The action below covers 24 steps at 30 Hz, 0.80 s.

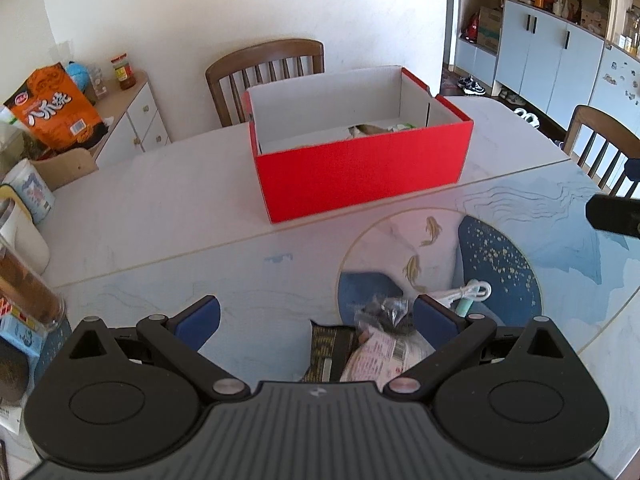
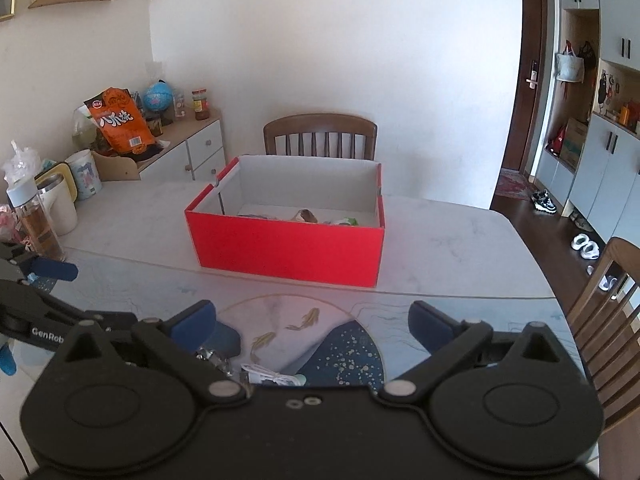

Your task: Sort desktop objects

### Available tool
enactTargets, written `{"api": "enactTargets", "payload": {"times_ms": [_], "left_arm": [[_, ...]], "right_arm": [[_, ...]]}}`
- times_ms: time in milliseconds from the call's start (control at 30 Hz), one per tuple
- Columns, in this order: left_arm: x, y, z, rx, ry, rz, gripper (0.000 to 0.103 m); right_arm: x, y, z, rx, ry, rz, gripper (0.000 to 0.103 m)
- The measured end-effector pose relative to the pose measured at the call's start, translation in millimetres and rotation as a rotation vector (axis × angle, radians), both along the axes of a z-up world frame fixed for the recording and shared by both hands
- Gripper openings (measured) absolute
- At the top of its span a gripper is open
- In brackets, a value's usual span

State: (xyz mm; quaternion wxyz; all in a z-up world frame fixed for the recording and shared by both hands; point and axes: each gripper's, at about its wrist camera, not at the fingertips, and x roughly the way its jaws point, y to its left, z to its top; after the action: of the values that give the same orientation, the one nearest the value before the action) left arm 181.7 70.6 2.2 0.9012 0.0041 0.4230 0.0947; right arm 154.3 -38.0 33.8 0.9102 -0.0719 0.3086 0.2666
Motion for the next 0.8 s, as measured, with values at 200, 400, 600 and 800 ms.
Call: {"api": "enactTargets", "payload": {"times_ms": [200,400,600,800], "left_arm": [[-12,-1,-10,-0.026,-0.003,0.001,0.103],[-22,-8,-25,-0.026,-0.009,-0.006,0.103],[-31,-13,-47,-0.032,-0.014,-0.016,0.103],[-42,-22,-64,-0.001,-0.041,-0.076,0.103]], "right_arm": [[-4,-2,-6,-0.007,0.008,-0.004,0.103],[-11,-4,-20,-0.031,0.008,-0.001,0.103],[-16,-6,-38,-0.035,0.029,0.008,0.103],[-28,-1,-54,-0.092,0.018,0.047,0.103]]}}
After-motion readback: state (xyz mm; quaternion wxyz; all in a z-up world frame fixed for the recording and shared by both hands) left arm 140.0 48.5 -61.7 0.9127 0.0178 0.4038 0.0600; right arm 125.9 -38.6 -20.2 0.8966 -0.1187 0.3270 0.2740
